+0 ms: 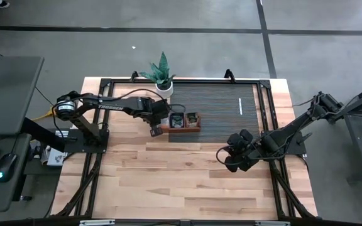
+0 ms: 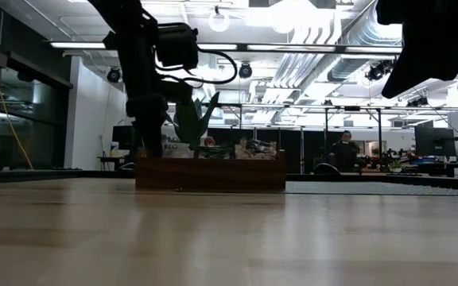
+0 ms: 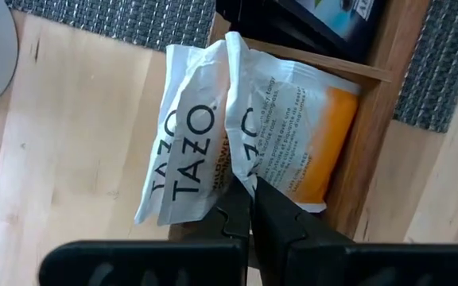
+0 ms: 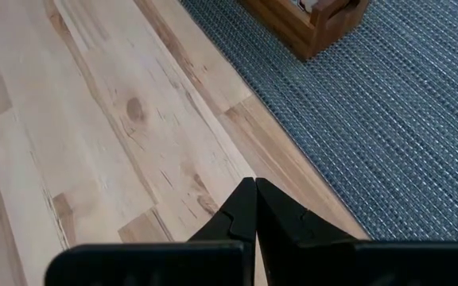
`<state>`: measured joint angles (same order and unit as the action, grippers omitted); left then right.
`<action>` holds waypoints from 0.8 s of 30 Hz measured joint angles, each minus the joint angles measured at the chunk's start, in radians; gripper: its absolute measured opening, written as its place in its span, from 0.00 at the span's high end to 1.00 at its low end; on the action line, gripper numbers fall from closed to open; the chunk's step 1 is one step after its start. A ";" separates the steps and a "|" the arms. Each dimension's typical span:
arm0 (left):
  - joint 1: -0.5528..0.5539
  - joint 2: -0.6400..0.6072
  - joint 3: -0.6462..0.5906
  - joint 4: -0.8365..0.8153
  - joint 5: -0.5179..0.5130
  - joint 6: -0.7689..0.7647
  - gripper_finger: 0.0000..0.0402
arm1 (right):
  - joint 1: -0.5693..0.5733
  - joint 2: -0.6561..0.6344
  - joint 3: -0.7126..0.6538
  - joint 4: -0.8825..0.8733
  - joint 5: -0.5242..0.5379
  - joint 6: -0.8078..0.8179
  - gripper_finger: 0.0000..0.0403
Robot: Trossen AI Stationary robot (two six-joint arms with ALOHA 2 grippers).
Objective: Pick & Place Tea
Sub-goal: Put the orange tea bag into the left section of the wooden organizer, then return to Home Position
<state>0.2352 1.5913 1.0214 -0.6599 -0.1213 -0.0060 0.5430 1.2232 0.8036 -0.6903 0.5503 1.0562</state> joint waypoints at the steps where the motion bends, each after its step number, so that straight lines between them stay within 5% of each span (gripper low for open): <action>1: 0.000 0.000 0.004 -0.003 0.003 0.000 1.00 | 0.000 0.000 0.000 0.000 0.000 -0.001 1.00; 9: 0.000 0.001 0.049 -0.032 0.007 0.037 0.96 | 0.000 0.000 0.000 0.000 -0.004 -0.001 1.00; 24: 0.000 -0.002 0.124 -0.153 0.017 0.022 0.55 | 0.000 0.000 0.000 0.000 -0.004 -0.003 1.00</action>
<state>0.2352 1.5894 1.1458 -0.8134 -0.1040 0.0157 0.5430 1.2236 0.8036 -0.6903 0.5464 1.0536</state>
